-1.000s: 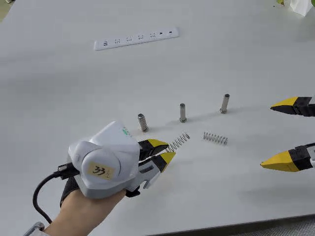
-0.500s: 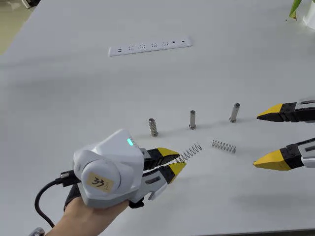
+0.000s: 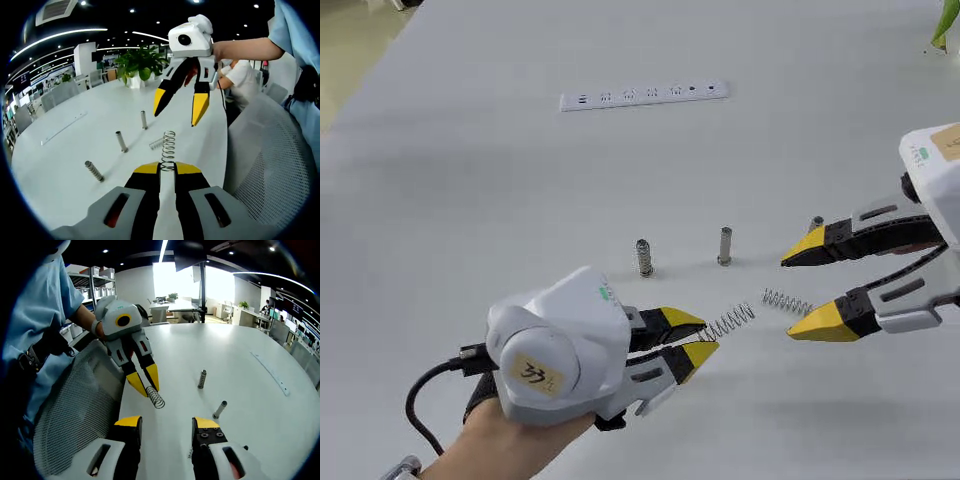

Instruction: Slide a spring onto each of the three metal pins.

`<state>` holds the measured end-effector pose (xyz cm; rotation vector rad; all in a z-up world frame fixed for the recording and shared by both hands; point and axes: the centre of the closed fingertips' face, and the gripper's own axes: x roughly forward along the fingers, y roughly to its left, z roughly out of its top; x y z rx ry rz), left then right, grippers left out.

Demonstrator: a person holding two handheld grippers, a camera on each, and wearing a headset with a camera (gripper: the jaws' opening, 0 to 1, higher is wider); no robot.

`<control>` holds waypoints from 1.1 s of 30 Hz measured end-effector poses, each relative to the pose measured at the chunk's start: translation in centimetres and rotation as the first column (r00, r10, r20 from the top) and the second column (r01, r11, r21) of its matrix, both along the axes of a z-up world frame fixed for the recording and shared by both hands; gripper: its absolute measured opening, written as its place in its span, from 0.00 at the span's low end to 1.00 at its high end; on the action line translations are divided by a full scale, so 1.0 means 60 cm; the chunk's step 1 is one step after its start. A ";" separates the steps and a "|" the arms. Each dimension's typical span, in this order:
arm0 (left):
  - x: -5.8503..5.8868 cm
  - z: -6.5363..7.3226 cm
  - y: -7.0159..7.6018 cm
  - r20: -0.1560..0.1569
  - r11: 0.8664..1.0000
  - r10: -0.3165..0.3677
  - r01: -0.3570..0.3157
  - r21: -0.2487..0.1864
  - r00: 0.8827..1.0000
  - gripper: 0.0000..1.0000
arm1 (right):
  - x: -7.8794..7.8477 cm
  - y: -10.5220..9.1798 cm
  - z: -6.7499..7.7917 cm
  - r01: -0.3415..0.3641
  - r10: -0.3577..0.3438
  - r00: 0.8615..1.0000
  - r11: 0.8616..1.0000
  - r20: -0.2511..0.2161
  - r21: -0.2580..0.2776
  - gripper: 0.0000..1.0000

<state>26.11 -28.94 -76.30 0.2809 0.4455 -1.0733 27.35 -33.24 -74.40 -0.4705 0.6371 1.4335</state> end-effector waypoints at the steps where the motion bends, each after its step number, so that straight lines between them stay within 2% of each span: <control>1: -0.001 0.000 -0.001 -0.001 1.000 -0.002 0.002 -0.002 1.000 0.07 | -0.002 0.006 0.000 -0.015 0.015 1.000 1.000 -0.002 -0.002 0.36; 10: -0.008 0.000 -0.002 0.002 1.000 -0.015 0.015 -0.011 1.000 0.07 | -0.026 0.028 -0.002 -0.098 0.098 0.994 0.995 -0.044 -0.002 0.16; 16: -0.010 0.003 -0.004 0.007 1.000 -0.022 0.022 -0.019 1.000 0.07 | -0.033 0.033 -0.006 -0.118 0.117 0.991 0.993 -0.058 -0.009 0.13; 22: -0.011 0.006 -0.006 0.010 0.999 -0.032 0.032 -0.024 0.999 0.07 | -0.030 0.033 -0.007 -0.125 0.124 0.990 0.992 -0.060 -0.014 0.09; 29: -0.010 0.006 -0.007 0.011 0.999 -0.040 0.040 -0.022 0.999 0.07 | -0.029 0.033 -0.007 -0.137 0.136 0.990 0.990 -0.041 -0.038 0.07; 33: -0.009 0.001 -0.010 -0.002 0.999 -0.038 0.038 -0.006 0.999 0.07 | -0.032 0.038 -0.002 -0.159 0.158 0.987 0.985 -0.015 -0.063 0.07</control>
